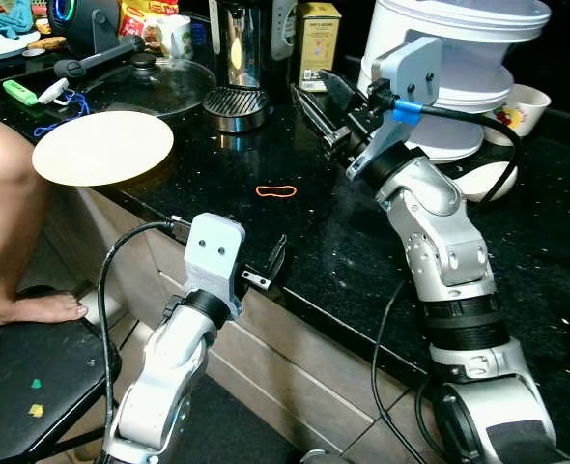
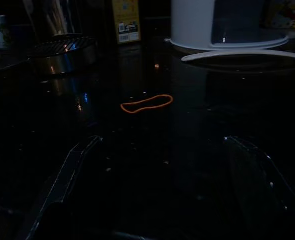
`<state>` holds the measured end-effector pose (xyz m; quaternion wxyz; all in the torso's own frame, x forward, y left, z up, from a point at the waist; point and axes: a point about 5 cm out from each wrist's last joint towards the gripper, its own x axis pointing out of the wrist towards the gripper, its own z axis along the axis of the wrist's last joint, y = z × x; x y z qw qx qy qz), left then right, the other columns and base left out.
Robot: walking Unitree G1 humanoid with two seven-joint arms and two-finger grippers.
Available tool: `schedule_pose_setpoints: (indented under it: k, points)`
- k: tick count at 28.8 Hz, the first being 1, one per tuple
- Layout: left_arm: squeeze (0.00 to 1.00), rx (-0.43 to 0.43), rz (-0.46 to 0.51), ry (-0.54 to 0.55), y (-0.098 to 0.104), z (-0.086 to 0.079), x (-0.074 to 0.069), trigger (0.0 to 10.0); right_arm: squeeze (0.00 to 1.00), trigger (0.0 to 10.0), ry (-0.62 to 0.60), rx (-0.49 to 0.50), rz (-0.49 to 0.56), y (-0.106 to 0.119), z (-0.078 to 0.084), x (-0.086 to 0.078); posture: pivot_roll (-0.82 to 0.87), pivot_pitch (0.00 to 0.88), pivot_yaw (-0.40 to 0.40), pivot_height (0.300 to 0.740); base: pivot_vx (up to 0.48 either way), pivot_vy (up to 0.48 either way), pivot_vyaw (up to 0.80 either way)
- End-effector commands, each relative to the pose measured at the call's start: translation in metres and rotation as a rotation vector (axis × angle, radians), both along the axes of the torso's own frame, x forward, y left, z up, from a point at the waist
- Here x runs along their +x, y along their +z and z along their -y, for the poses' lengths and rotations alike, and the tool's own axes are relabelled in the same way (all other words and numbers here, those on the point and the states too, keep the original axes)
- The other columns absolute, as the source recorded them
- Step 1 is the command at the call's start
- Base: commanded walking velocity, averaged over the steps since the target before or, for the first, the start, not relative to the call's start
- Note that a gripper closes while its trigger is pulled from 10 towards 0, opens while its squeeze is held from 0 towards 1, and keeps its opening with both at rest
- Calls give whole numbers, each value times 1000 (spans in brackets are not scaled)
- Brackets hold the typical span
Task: Kitchen organization
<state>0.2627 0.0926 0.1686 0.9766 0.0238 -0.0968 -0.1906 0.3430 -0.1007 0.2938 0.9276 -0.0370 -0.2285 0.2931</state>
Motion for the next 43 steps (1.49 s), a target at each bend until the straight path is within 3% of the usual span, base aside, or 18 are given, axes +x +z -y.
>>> schedule_pose_setpoints:
  k: [1,20,43]
  points:
    - [0,22,4,27,1,-4,1,10000,0,10000,-33,1,-30,-5,6,3,52,59,-35,740,0,0,0]
    - [0,55,-11,58,-1,-9,3,10000,0,10000,-58,3,-50,-9,8,5,52,64,-30,740,0,0,0]
    - [0,53,-11,52,0,-7,2,10000,0,10000,-58,-5,-46,-9,7,5,53,65,-31,740,0,346,0]
